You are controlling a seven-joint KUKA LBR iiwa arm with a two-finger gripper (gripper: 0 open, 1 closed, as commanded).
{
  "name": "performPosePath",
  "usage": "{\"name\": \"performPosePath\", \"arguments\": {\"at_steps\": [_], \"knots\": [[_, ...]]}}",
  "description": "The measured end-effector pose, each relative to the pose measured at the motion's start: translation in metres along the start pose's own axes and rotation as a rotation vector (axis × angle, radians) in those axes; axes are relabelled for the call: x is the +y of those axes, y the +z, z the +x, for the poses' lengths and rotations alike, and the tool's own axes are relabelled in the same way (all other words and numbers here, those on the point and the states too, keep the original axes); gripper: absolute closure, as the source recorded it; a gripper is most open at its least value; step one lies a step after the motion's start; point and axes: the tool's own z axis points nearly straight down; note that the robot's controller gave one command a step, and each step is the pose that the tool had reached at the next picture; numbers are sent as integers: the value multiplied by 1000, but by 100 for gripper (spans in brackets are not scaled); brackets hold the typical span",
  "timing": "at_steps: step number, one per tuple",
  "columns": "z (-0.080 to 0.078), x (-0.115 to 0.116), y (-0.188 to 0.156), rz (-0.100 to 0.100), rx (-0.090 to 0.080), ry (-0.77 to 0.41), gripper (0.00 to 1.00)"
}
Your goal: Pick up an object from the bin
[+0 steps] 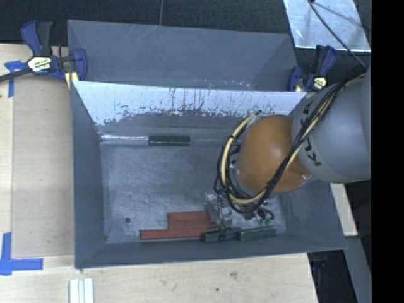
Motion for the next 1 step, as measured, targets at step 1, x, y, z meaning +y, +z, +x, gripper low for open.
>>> {"name": "performPosePath", "arguments": {"at_steps": [1], "knots": [[-4,-1,-2,3,-17,1,0]]}}
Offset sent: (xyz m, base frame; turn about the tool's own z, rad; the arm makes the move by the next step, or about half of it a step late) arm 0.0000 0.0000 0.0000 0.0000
